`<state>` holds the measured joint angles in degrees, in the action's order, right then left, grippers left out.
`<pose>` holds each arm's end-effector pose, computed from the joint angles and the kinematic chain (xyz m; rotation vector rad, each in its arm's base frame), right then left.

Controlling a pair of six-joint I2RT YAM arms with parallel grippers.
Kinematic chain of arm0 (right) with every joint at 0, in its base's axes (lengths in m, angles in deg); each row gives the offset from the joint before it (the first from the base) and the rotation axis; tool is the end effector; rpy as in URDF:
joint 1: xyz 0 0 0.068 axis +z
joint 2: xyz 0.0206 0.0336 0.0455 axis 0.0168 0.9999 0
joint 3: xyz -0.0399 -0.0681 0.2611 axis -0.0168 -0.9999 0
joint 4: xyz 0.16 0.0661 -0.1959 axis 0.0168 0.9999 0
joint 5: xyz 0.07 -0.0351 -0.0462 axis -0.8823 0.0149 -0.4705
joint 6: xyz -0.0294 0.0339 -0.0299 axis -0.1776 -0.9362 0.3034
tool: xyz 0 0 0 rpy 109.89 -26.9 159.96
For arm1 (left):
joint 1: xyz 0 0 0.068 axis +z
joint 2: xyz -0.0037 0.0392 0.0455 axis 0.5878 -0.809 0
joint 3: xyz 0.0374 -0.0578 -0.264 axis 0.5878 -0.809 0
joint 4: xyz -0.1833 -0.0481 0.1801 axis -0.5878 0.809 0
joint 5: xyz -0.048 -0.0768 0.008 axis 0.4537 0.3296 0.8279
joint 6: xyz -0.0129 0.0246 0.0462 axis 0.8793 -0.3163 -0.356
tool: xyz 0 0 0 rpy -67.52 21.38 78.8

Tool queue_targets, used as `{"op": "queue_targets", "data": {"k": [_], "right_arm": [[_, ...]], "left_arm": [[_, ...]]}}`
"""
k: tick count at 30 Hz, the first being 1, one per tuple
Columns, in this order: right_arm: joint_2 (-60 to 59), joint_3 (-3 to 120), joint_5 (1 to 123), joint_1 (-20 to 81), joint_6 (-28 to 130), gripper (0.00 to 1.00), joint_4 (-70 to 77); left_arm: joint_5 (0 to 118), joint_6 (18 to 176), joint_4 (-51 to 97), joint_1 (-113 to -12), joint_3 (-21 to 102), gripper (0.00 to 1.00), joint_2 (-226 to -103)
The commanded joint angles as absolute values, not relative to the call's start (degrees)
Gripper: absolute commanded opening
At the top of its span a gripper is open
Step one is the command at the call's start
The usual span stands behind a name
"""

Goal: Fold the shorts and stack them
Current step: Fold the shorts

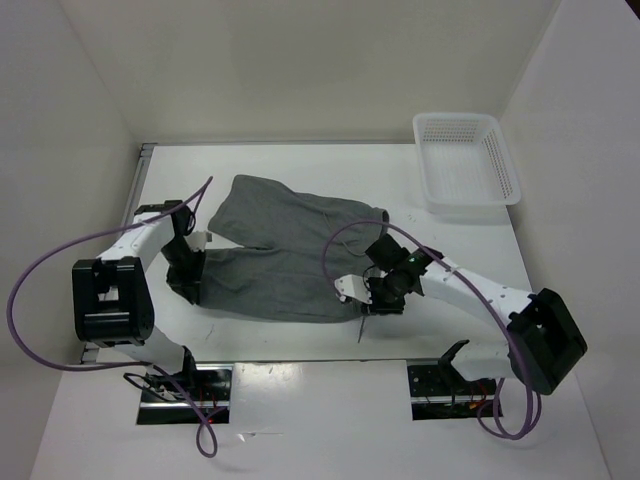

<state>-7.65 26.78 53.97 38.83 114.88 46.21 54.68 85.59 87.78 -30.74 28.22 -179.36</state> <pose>0.1669 0.1422 0.1915 -2.0986 1.8534 0.3196 0.2557 0.0211 0.1957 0.1516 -3.0861 0.1134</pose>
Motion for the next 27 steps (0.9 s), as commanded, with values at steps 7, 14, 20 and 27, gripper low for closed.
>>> {"op": "queue_targets", "data": {"k": [7, 14, 20, 27], "right_arm": [[-8.8, 35.7, 58.1, 39.3, 115.7, 1.0, 50.3], [-5.8, 46.2, 51.2, 28.8, 94.4, 0.93, 30.6], [4.2, 47.5, 59.3, 26.6, 82.6, 0.66, 18.2], [19.9, 55.2, 66.7, 21.9, 77.4, 0.43, 18.1]], "left_arm": [[46.2, 85.3, 93.9, -29.8, 35.1, 0.7, -179.7], [57.4, 85.3, 84.6, -30.9, 66.1, 0.8, -195.5], [54.1, 85.3, 74.4, -33.1, 67.7, 0.8, -207.2], [55.0, 85.3, 67.0, -33.6, 65.6, 0.8, -212.8]]}}
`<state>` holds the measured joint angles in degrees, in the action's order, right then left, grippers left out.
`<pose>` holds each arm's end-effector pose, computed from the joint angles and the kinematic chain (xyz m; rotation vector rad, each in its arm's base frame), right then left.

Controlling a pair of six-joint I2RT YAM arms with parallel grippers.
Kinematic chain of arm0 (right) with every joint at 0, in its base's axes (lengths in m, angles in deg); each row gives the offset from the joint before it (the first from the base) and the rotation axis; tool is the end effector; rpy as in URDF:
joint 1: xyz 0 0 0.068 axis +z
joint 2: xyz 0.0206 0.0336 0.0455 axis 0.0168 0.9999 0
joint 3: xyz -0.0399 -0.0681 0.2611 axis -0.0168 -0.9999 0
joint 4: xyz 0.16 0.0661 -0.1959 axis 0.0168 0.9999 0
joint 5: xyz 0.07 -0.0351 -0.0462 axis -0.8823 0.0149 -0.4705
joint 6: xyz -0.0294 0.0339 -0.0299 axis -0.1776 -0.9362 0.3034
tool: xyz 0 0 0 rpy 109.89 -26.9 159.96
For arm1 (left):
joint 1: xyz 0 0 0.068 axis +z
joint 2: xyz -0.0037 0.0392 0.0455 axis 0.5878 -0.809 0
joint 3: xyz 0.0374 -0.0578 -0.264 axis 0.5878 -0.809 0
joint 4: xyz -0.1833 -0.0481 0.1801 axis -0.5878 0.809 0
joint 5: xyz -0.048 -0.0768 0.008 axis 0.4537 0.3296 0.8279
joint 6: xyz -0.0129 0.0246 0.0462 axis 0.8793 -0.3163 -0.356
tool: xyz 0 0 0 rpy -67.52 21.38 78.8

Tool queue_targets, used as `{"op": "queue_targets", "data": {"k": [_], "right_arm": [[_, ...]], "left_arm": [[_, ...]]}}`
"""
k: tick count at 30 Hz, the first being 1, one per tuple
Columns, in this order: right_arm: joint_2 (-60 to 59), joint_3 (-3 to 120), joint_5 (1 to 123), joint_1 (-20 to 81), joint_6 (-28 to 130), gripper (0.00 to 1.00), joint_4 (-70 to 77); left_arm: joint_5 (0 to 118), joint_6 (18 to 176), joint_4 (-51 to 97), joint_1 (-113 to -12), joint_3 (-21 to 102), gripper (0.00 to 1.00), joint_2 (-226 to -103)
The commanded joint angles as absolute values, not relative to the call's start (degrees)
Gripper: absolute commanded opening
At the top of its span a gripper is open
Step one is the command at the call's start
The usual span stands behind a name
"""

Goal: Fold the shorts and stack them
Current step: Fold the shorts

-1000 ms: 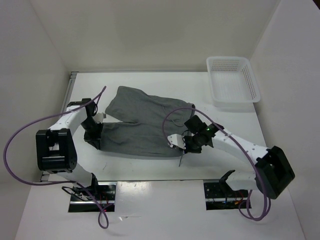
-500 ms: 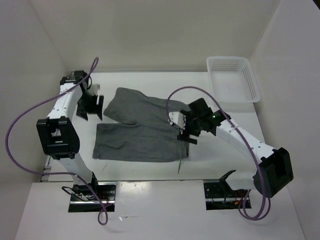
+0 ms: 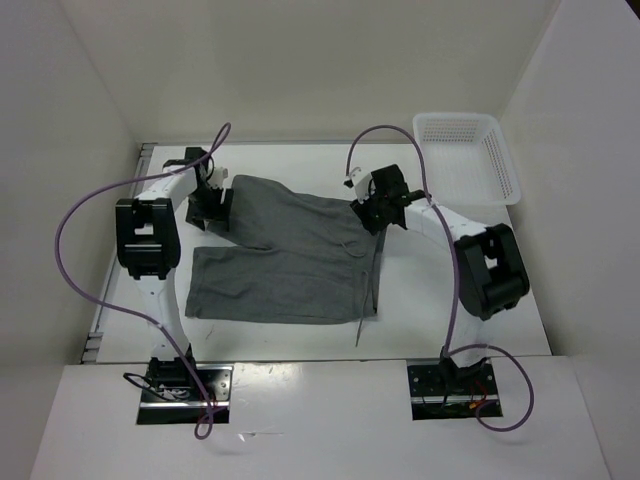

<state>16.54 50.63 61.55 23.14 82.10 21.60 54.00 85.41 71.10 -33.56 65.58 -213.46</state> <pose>0.3403 0.1443 0.2187 -1.0150 2.2056 0.1614 0.4455 0.0169 0.1682 -0.0500 2.8440 -0.0756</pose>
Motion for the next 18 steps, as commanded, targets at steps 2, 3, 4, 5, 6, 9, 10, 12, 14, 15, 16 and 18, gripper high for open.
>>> {"op": "queue_targets", "data": {"k": [2, 3, 4, 5, 6, 9, 10, 12, 14, 15, 16, 18], "right_arm": [[24.0, 57.7, 68.2, 21.9, 75.9, 0.37, 18.6], [24.7, 57.7, 68.2, 21.9, 75.9, 0.36, 18.6], [25.7, 58.5, 68.2, 21.9, 75.2, 0.35, 18.1], [25.8, 59.3, 68.2, 21.9, 74.6, 0.34, 18.1], [26.6, 59.3, 68.2, 21.9, 74.1, 0.34, 17.6], [27.8, 59.9, 69.0, 21.9, 74.1, 0.34, 16.9], [27.8, 59.9, 69.0, 21.9, 74.1, 0.34, 16.9], [28.4, 59.9, 69.6, 21.9, 74.1, 0.34, 16.9], [28.4, 59.9, 69.6, 21.9, 74.1, 0.34, 16.9], [28.4, 59.9, 69.6, 21.9, 74.1, 0.34, 16.9], [28.4, 59.9, 70.1, 21.9, 73.6, 0.34, 16.3], [27.8, 59.9, 70.2, 21.9, 73.1, 0.34, 16.3]], "left_arm": [[53.6, 85.3, 66.3, -33.6, 63.2, 0.72, -213.6], [52.0, 85.3, 65.6, -33.6, 62.1, 0.67, -214.1], [51.1, 85.3, 64.5, -33.6, 61.0, 0.6, -214.1], [50.3, 85.3, 63.8, -33.6, 57.9, 0.48, -214.1], [49.2, 85.3, 62.7, -33.6, 56.3, 0.43, -213.6], [48.5, 85.3, 61.9, -33.6, 51.4, 0.29, -212.4], [48.5, 85.3, 61.9, -33.6, 50.4, 0.26, -211.7], [48.5, 85.3, 61.9, -33.6, 47.4, 0.24, -210.6], [48.0, 85.3, 64.3, -33.6, 46.0, 0.22, -209.0], [48.0, 85.3, 65.1, -33.6, 45.1, 0.22, -208.5], [48.0, 85.3, 65.9, -33.6, 43.0, 0.22, -207.8], [48.0, 85.3, 67.9, -33.6, 41.4, 0.22, -205.8]]}}
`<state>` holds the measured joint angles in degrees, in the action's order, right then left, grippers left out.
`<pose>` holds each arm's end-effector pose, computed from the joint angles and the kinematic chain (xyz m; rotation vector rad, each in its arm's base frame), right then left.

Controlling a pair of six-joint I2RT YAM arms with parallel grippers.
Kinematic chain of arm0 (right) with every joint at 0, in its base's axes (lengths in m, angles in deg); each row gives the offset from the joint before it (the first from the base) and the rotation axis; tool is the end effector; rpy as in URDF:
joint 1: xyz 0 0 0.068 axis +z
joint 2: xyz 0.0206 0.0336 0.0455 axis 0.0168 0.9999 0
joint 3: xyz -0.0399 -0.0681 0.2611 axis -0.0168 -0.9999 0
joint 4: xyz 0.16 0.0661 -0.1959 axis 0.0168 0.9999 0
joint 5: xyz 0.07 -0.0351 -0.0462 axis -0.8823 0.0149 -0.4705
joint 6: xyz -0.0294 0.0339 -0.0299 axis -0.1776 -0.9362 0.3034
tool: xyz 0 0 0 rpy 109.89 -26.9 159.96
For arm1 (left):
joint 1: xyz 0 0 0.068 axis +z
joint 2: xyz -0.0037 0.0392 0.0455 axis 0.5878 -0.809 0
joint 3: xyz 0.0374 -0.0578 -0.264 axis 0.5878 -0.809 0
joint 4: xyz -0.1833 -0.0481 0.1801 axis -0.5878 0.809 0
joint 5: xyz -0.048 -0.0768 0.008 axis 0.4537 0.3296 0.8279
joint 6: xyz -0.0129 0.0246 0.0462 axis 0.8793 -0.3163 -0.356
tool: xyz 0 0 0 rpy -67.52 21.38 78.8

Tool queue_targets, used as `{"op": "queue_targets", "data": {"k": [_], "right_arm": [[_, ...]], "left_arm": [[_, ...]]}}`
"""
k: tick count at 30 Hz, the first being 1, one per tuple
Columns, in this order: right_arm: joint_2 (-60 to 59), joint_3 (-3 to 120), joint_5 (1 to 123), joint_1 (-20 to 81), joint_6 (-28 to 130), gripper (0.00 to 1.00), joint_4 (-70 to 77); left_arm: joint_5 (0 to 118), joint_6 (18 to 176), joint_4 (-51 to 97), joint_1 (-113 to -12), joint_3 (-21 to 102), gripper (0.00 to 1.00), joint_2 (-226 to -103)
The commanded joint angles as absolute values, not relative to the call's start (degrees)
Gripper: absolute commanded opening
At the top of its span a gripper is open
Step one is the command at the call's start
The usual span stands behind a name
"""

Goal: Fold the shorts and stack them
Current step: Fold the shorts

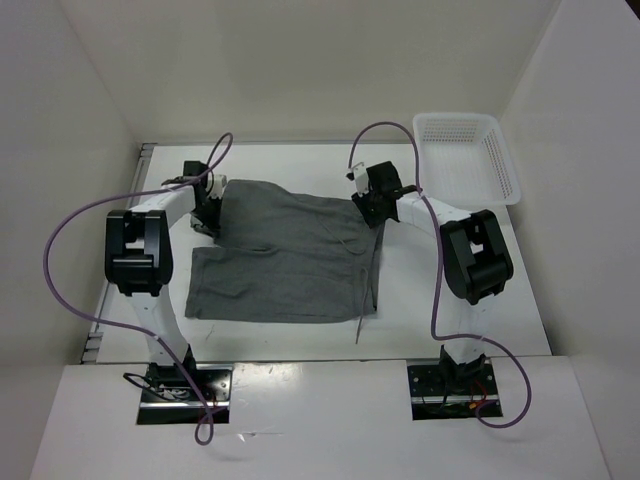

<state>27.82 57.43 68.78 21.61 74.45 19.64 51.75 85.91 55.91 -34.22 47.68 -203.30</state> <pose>0.3835 0.1452 0.1844 -0.7974 2.3465 0.0548 0.4080 0.0120 0.1635 -0.0500 2.7157 -0.0210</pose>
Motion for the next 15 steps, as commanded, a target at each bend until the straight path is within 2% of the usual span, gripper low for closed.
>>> {"op": "queue_targets", "data": {"k": [1, 2, 3, 5, 6, 8, 10, 15], "right_arm": [[27.8, 59.9, 69.5, 21.9, 73.1, 0.35, 16.3], [27.2, 60.7, 68.8, 21.9, 73.7, 0.37, 17.2], [27.2, 61.8, 67.0, 21.9, 73.7, 0.42, 17.2], [27.2, 63.2, 66.2, 21.9, 73.7, 0.45, 17.9], [27.2, 64.5, 66.2, 21.9, 73.7, 0.48, 17.9], [27.9, 66.5, 66.2, 21.9, 74.2, 0.49, 17.9], [28.7, 67.5, 66.2, 21.9, 74.7, 0.53, 17.9], [31.8, 69.7, 66.7, 21.9, 75.9, 0.58, 17.9]], "left_arm": [[48.0, 85.3, 69.9, -33.6, 41.4, 0.22, -204.4], [49.0, 85.3, 71.0, -33.6, 42.3, 0.24, -203.7], [49.9, 85.3, 72.0, -33.6, 43.5, 0.29, -202.9], [53.5, 85.3, 74.6, -33.6, 47.8, 0.42, -201.3], [54.6, 85.3, 75.1, -33.6, 53.7, 0.62, -200.6], [56.4, 85.3, 75.1, -34.2, 60.2, 0.78, -201.1], [57.0, 85.3, 73.2, -34.2, 69.0, 0.87, -203.3], [58.2, 85.3, 67.9, -34.2, 82.8, 0.91, -211.3]]}}
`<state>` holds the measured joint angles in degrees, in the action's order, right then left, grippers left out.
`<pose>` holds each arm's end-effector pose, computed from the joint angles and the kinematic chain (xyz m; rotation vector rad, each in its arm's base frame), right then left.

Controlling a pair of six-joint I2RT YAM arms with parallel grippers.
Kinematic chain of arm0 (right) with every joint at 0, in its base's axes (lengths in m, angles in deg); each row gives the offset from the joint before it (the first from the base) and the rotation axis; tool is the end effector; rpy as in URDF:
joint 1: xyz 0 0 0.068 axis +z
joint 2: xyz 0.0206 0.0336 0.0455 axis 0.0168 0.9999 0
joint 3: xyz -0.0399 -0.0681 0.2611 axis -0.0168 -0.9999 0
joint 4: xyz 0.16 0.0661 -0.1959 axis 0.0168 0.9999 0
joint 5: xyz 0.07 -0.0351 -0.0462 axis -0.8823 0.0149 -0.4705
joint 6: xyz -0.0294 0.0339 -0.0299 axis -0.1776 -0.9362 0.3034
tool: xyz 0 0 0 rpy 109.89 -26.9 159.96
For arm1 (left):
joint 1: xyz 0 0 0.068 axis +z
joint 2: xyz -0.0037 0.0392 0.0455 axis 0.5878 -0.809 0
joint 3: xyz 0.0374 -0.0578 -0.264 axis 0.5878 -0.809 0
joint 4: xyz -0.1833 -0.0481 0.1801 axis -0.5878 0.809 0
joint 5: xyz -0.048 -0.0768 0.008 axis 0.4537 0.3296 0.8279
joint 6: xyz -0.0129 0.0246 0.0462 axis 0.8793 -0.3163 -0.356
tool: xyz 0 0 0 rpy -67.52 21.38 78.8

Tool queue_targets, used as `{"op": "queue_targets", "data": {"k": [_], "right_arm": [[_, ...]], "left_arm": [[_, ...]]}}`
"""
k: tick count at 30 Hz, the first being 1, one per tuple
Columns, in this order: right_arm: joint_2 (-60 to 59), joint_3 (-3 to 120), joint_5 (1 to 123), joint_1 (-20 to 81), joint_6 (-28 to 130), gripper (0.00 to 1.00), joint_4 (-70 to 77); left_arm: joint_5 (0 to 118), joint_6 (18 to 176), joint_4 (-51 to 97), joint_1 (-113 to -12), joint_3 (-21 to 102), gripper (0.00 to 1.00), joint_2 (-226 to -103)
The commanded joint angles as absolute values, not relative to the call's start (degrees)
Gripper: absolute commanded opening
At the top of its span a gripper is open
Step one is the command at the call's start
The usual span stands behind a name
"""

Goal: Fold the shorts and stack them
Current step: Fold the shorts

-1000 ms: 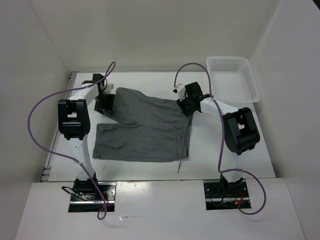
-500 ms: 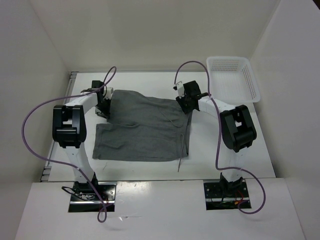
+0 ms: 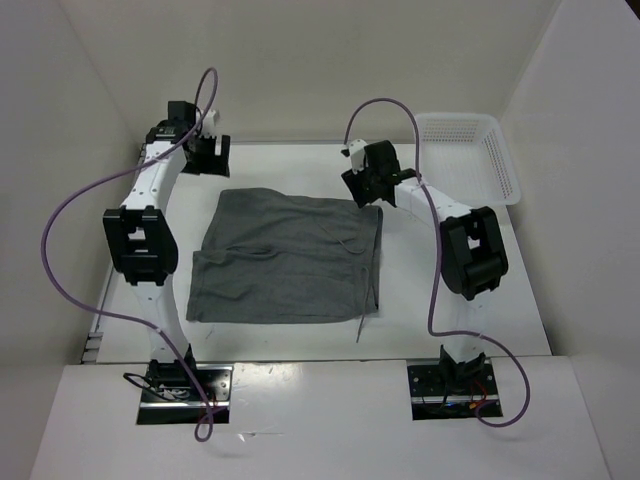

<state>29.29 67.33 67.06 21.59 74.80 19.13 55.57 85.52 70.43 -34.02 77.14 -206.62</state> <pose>0.4111 0.1566 0.2291 -0.7698 2.1910 0.0905 0.4570 0.0128 0.2810 -0.0121 2.5111 -0.0961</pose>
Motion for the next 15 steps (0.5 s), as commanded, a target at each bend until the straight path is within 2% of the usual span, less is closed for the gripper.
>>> {"op": "queue_targets", "data": {"k": [1, 6, 15], "right_arm": [[32.7, 70.3, 66.7, 21.9, 75.9, 0.58, 17.9], [34.8, 70.8, 67.5, 21.9, 77.8, 0.6, 16.9], [37.0, 69.1, 70.8, 21.4, 81.2, 0.62, 15.8]], "left_arm": [[58.2, 85.3, 67.9, -34.2, 85.2, 0.92, -215.2], [59.8, 85.3, 72.3, -36.5, 100.1, 0.92, -228.9], [61.2, 85.3, 72.3, -37.7, 101.0, 0.91, -234.6]]}}
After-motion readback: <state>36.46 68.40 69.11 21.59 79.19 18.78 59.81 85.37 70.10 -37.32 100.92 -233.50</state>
